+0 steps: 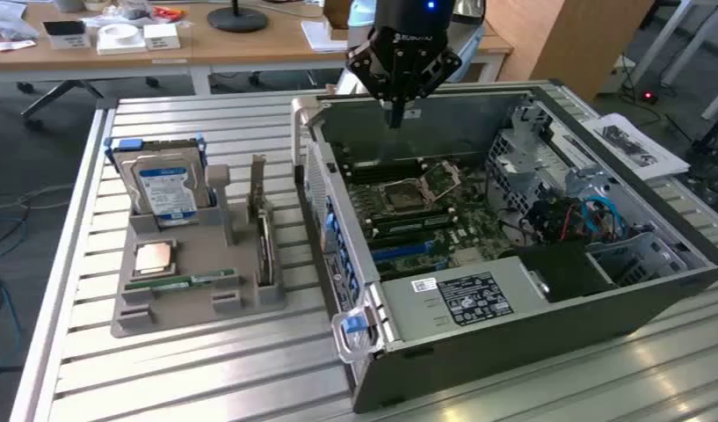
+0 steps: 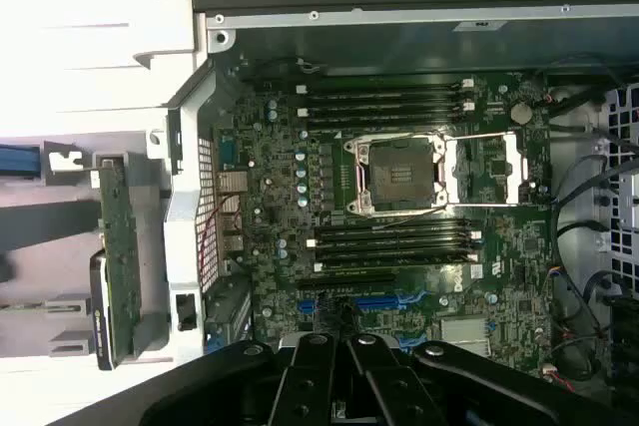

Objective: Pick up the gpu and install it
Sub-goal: 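Reach for the gpu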

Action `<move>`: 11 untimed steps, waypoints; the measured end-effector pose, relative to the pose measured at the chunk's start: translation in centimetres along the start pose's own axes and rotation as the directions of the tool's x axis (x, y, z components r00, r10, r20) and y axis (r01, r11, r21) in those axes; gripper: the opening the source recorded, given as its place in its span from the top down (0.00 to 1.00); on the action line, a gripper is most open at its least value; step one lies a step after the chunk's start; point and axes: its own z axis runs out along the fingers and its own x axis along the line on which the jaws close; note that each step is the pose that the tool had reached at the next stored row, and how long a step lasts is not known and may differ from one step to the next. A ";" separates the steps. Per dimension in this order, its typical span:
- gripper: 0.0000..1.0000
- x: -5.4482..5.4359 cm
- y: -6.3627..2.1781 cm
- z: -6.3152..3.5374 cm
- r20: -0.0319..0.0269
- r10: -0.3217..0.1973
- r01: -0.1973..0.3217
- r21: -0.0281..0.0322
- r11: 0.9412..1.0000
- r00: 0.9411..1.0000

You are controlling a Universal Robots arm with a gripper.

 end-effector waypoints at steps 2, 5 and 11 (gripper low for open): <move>0.89 0.0 0.00 0.00 0.000 0.000 0.000 0.000 1.000 1.000; 0.89 0.0 0.00 0.00 0.000 0.000 0.000 0.000 1.000 1.000; 0.89 0.0 0.00 0.01 0.000 0.000 0.000 0.000 1.000 1.000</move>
